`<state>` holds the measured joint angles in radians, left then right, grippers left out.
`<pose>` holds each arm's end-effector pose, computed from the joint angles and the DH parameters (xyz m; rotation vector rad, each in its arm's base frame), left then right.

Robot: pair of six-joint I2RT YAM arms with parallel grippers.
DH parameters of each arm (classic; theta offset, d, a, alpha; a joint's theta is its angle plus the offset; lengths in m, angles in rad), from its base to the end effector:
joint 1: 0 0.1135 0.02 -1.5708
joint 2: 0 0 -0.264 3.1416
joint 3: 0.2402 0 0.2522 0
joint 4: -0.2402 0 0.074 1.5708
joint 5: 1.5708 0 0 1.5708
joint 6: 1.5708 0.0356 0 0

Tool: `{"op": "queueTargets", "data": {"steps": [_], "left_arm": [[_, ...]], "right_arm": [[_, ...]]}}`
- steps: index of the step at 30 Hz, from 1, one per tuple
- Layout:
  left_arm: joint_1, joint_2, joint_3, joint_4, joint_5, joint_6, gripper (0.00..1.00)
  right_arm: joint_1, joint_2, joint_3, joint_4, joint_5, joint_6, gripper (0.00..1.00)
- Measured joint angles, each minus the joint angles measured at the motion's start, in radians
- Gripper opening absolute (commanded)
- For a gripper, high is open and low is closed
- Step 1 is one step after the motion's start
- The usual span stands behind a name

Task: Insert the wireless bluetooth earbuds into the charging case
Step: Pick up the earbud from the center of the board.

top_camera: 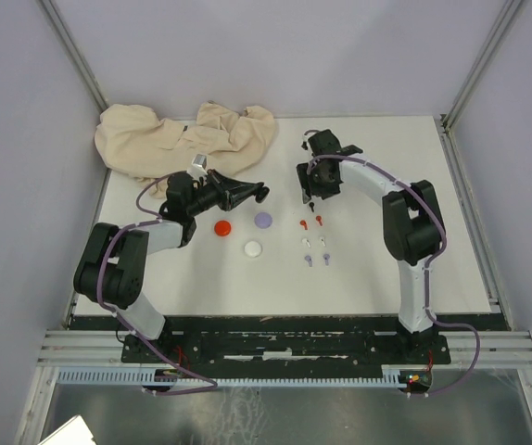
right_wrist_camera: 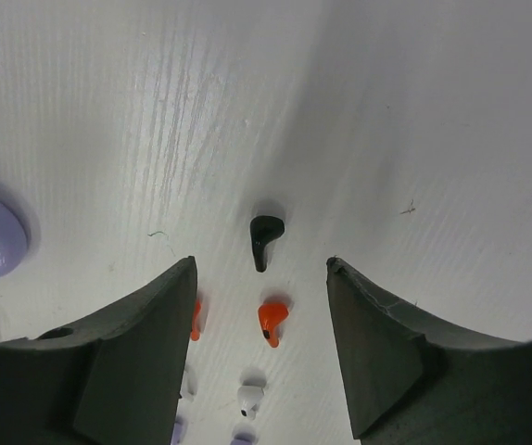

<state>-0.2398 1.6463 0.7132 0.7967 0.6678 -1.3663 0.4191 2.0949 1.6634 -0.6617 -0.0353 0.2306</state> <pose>0.3201 -0.1010 0.2018 -0.5382 1.9487 -1.6804 0.4106 0.1843 0.1968 -0.2645 2.6757 0.2539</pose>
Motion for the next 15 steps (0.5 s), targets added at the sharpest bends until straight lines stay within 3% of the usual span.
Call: {"op": "queueTargets", "data": {"steps": [15], "left_arm": [[0.000, 0.000, 0.000, 0.003, 0.017, 0.000, 0.03]], "right_arm": [[0.000, 0.092, 0.064, -0.014, -0.017, 0.001, 0.57]]}}
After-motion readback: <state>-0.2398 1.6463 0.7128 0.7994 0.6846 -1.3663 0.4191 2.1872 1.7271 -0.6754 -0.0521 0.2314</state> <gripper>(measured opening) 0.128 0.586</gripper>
